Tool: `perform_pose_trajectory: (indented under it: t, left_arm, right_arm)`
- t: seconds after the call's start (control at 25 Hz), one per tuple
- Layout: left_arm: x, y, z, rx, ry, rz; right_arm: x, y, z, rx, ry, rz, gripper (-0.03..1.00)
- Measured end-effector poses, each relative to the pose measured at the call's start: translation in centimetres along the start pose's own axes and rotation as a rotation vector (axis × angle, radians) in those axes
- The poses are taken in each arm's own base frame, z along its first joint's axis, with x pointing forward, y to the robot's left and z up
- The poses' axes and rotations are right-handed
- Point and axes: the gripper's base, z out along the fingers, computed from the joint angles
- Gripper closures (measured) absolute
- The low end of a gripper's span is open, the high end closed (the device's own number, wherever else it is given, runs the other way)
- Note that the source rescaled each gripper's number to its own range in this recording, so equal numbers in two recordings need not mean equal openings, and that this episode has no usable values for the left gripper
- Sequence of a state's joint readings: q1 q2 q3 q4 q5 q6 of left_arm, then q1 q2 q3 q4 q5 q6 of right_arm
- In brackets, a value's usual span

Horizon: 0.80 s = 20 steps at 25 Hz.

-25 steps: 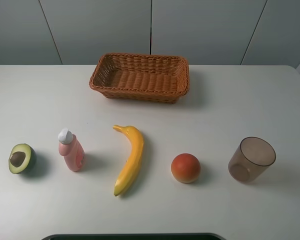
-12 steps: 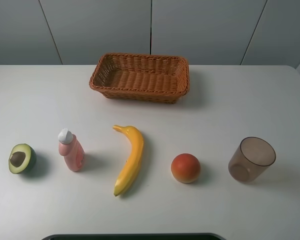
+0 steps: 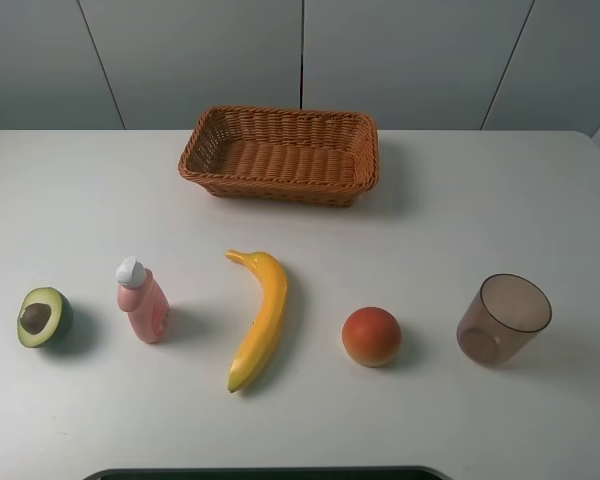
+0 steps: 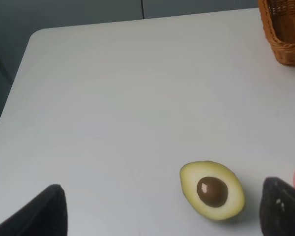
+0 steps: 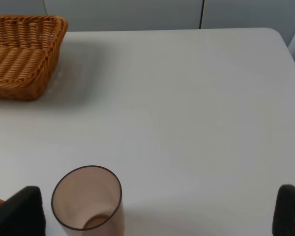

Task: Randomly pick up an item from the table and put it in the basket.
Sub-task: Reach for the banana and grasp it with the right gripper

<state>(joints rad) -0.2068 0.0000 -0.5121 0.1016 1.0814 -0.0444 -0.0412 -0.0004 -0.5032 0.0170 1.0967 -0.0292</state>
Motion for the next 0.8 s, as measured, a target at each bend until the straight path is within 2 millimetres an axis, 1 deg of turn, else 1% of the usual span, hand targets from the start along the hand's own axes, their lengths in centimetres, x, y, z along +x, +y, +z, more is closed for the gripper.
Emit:
perform_pose_trajectory:
  t: [0.64, 0.72, 0.8]
  left_arm:
    - [0.0, 0.0, 0.0, 0.0, 0.0, 0.0]
    - [0.0, 0.0, 0.0, 0.0, 0.0, 0.0]
    - [0.0, 0.0, 0.0, 0.0, 0.0, 0.0]
  right_arm:
    - [0.0, 0.0, 0.0, 0.004, 0.0, 0.002, -0.03]
    - [-0.2, 0.0, -0.4, 0.004, -0.007, 0.001, -0.03]
    - [-0.9, 0.0, -1.2, 0.005, -0.033, -0.003, -0.03]
